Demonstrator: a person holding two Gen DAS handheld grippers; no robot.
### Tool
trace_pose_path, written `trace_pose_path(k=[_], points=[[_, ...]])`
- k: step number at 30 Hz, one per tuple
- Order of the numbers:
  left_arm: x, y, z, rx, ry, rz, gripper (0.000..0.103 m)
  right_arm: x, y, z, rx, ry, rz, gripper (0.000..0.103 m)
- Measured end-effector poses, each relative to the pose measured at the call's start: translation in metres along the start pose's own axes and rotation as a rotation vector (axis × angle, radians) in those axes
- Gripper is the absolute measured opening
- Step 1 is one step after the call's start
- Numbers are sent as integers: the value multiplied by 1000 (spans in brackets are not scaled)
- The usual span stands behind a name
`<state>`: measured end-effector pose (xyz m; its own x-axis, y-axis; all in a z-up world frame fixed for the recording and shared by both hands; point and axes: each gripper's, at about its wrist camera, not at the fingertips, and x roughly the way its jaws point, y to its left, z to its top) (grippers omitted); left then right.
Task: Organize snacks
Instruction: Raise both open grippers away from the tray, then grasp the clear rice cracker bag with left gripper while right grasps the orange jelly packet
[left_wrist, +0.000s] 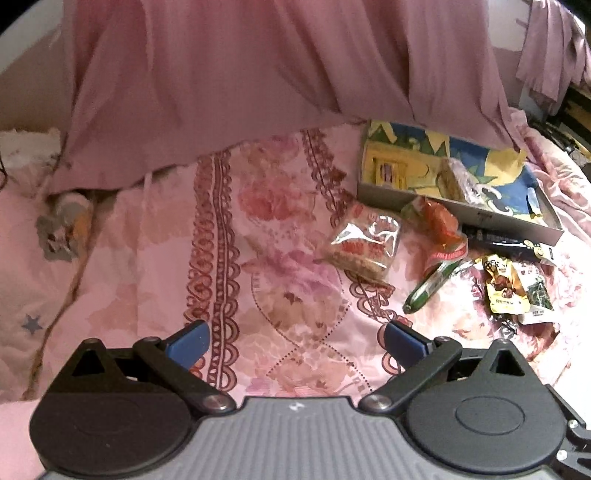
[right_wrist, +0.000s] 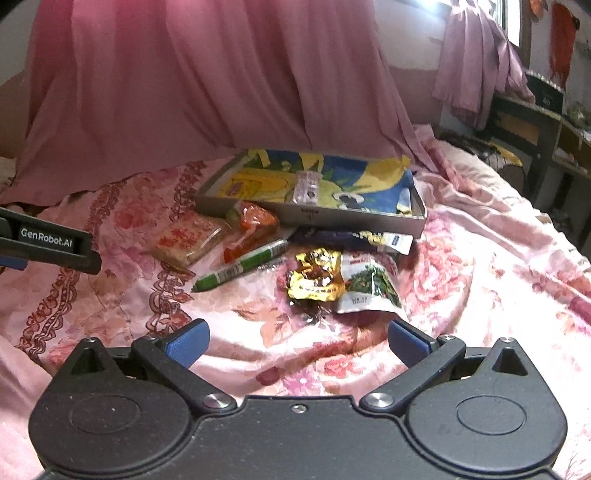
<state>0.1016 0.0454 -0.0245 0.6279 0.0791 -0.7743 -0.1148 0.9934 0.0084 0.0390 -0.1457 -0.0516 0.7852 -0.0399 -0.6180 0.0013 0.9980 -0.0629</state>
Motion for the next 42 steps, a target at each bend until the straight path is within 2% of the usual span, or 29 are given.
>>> trace_pose_path(k=[6,9,15,21,23,26,31,38,42], points=[[23,3,18,-10,86,-40,103,14,-9,2,50,74,-10,102],[37,-1,29,28,121,-42,103,23,-12,4,70,112,-9,102],[60,-14,44,155,118,18,103,40,-14,10,74,158,-5,102],[84,-15,53,201,141,-14,103,62,-22,18,107,184,-27,102],[90,-13,58,202,143,-48,103,70,-21,22,84,185,-26,102],[101,-13,65,220,131,-98,103,81,-15,30,14,163,-19,102],[116,-21,70,309,70,-82,103,102,-4,49,-98,63,-3,102],[131,-32,71,396,73,-125,103,122,-6,84,-163,-98,108,102],[138,-35,71,405,79,-149,103,146,-10,96,-128,-98,190,102]])
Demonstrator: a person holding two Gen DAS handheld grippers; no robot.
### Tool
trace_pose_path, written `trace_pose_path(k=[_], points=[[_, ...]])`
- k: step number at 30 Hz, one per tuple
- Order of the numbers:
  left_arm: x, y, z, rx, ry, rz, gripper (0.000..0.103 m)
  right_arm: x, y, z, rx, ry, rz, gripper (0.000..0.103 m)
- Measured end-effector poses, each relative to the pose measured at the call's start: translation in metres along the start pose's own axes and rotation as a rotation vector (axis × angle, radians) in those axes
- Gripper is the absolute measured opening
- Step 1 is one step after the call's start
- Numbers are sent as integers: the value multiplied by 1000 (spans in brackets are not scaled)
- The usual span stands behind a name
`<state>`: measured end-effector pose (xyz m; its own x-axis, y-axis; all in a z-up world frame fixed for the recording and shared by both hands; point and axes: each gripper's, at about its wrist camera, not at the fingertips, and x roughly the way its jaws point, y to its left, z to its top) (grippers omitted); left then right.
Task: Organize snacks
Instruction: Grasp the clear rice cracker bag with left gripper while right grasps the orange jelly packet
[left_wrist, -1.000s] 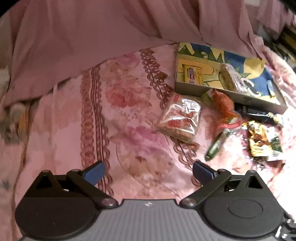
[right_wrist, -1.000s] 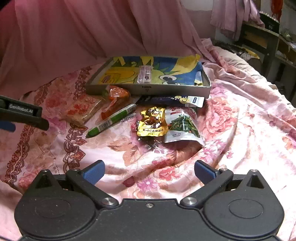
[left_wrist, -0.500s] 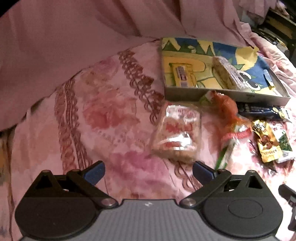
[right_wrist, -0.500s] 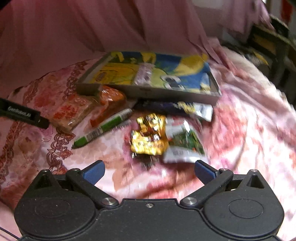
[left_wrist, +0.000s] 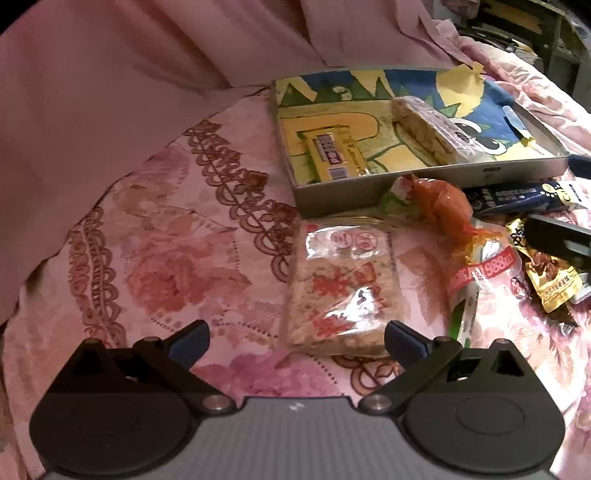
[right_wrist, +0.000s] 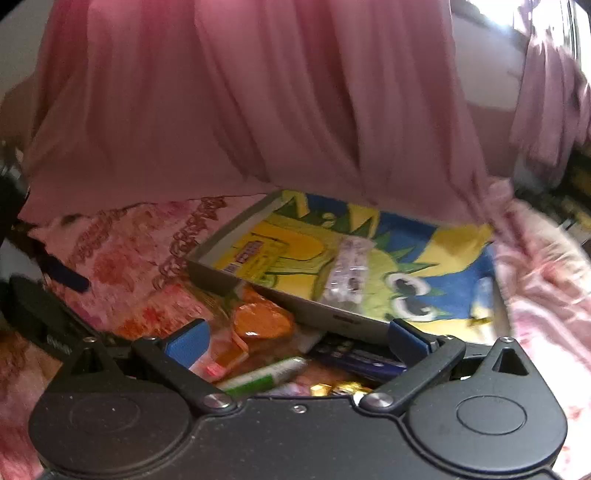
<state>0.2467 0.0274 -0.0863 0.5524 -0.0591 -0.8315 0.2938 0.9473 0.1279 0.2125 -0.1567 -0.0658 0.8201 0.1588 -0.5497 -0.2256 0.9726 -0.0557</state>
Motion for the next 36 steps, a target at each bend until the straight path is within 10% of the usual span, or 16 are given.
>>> trace_pose_path(k=[24,36], points=[[31,-4,8,10,34,-73,100,82,-3,1,193,175,120,87],[26,-8,7,23,-3,-95,78,87,2,-2,195,195,87,53]])
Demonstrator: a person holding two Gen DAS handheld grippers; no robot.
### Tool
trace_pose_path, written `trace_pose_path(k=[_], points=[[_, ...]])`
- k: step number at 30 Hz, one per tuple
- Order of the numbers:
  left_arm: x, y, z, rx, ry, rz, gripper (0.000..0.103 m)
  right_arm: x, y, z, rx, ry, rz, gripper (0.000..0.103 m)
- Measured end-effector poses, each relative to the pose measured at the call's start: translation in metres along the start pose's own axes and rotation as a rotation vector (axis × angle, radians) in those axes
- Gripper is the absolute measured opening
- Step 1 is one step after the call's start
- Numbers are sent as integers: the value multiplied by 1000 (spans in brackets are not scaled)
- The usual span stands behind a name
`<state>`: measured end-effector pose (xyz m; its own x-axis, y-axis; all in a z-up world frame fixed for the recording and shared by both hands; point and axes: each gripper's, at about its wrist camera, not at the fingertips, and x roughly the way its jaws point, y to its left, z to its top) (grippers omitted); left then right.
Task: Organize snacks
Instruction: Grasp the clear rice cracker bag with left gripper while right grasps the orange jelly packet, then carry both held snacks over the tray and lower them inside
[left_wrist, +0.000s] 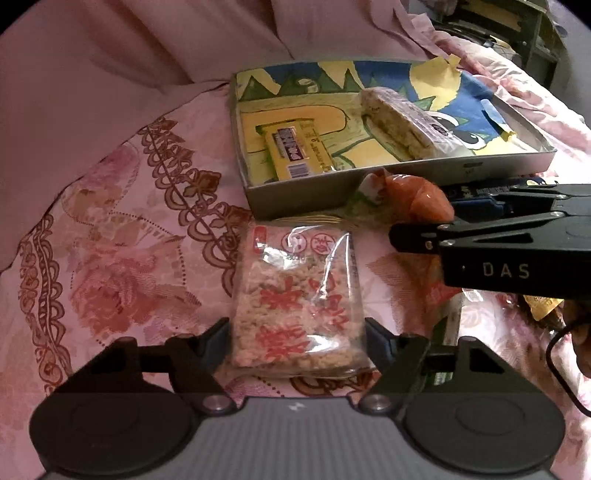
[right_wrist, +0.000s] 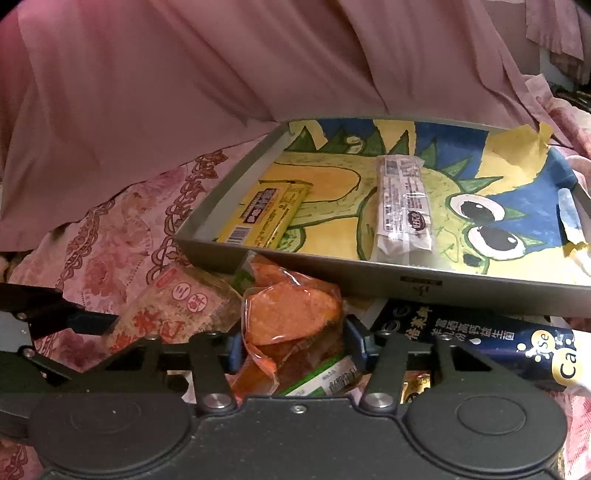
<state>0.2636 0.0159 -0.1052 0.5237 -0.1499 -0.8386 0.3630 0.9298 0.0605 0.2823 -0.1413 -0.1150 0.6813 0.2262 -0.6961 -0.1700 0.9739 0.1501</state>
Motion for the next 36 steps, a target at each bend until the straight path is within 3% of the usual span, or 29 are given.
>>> trace_pose_path(k=[9,19,30,36], points=[[-5,3,-3,-67,10,-21,76,-10,5,-6,-4,-13,12,51],[-23,23,-11,-303,37,-97,75,-43,6,-10,20,-50,15,51],[-61,23,-9,-352,-172,-115,75,-94,10,-15,-7,-131,0,51],[-68,21,7,-400,-293,-127,75,-120,-1,6,-43,-202,-33,51]])
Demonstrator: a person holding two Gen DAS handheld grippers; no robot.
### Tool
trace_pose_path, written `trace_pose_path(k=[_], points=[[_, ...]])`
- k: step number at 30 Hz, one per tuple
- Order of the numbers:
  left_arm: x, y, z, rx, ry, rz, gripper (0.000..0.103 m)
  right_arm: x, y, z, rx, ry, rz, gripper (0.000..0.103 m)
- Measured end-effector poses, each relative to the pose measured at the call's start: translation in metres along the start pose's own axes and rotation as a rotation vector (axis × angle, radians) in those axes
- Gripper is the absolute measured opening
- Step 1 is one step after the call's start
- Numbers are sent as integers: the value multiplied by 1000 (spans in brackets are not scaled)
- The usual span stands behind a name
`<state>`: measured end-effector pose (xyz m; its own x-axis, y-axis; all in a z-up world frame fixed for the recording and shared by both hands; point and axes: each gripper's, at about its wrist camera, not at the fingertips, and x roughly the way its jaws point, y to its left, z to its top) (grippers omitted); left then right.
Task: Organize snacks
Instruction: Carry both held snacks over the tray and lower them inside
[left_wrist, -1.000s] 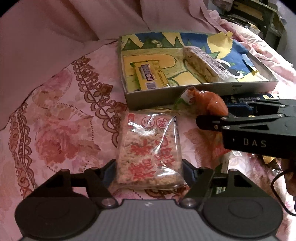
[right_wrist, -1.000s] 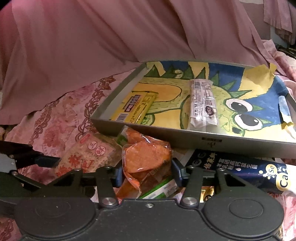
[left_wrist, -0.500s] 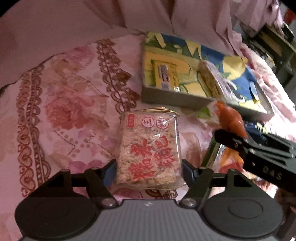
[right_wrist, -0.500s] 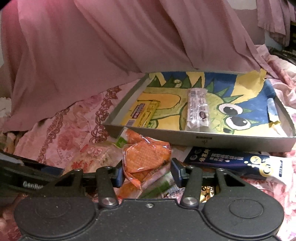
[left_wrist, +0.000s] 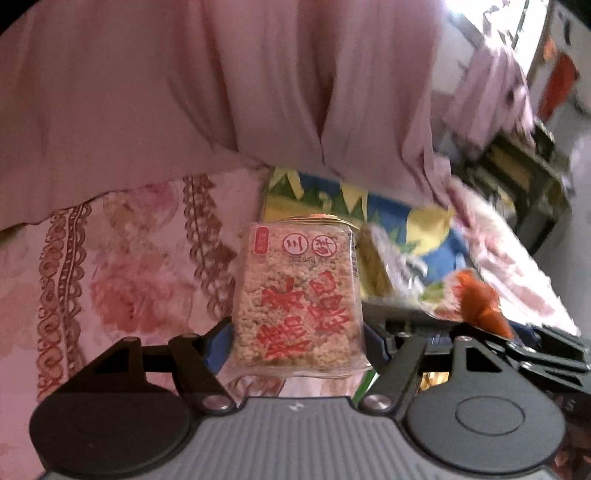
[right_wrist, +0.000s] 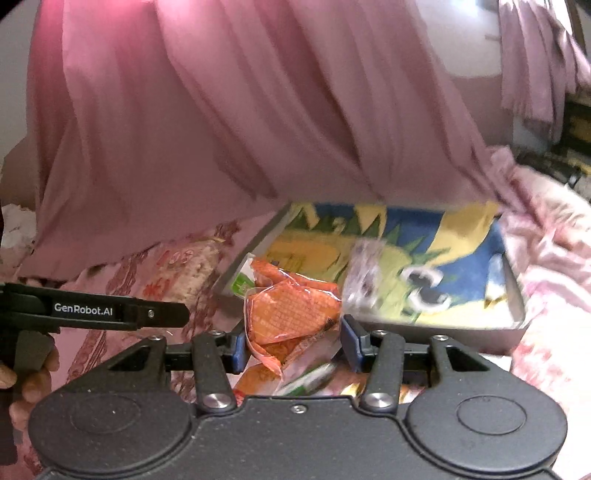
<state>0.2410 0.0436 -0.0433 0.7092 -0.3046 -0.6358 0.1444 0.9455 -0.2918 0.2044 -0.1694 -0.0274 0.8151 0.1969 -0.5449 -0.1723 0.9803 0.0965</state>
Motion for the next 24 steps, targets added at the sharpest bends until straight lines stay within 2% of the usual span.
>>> trace_pose_path(k=[6,11,18,24], points=[[26,-8,21,-74,-63,12,75,-2,-29,26,-98,-52,-68,51],[59,-26,31,-70,-79,-3,75,16,-64,29,1,-92,-115,51],[100,-46,37,-3,-89,-31,75,58,-92,29,73,-73,-178,51],[124,-48,34,19,-58,-30,75,88,-105,34,110,-61,-216,51]])
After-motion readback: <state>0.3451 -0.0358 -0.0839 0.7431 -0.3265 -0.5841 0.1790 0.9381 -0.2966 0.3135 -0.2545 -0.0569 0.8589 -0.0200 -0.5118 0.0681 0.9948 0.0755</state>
